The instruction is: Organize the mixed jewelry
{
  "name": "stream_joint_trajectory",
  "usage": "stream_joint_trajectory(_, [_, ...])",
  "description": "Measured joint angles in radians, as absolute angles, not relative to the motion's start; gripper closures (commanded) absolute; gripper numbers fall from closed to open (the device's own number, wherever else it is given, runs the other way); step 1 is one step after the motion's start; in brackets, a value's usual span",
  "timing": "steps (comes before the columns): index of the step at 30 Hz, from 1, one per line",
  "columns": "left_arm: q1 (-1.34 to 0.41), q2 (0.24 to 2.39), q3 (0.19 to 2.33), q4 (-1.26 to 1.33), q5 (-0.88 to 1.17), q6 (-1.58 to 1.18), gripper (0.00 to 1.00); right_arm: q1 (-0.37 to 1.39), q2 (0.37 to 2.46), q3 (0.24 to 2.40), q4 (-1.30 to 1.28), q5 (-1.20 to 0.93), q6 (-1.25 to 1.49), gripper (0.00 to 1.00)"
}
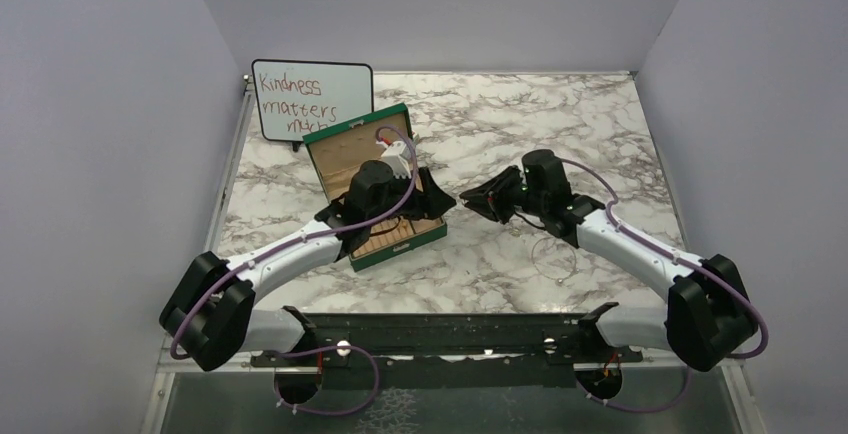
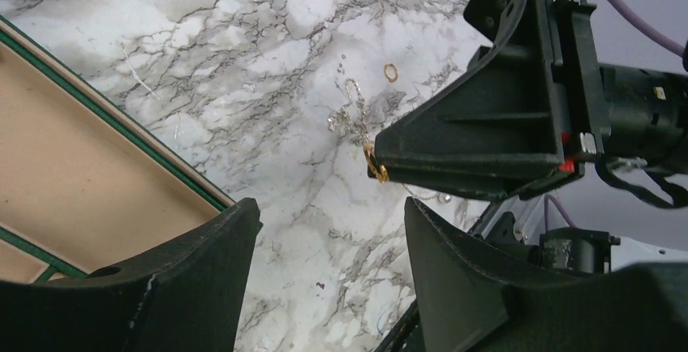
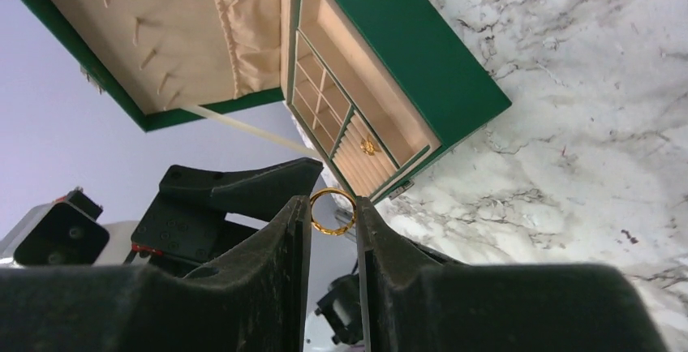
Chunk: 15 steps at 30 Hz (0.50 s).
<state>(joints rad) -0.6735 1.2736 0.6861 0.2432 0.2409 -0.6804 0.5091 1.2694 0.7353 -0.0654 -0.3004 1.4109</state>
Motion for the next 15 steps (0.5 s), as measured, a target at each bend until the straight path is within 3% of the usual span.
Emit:
stream_joint_trajectory(3, [-0.702, 1.293, 0.699, 0.256, 0.199, -0.675, 0.32, 0.542, 1.254, 0.735, -0.087, -0.233, 1.485, 0.71])
stream_joint_trajectory(11, [-0.791, 1.329, 0.713, 0.313, 0.083, -0.65, 0.49, 0.562, 1.242, 0.735, -0.118, -0.154, 1.598, 0.71])
stream_joint_trajectory(15, [-0.815, 1.338, 0.713, 0.321, 0.031, -0.646, 0.5, 0.562, 1.242, 0.735, -0.118, -0.148, 1.621, 0.71])
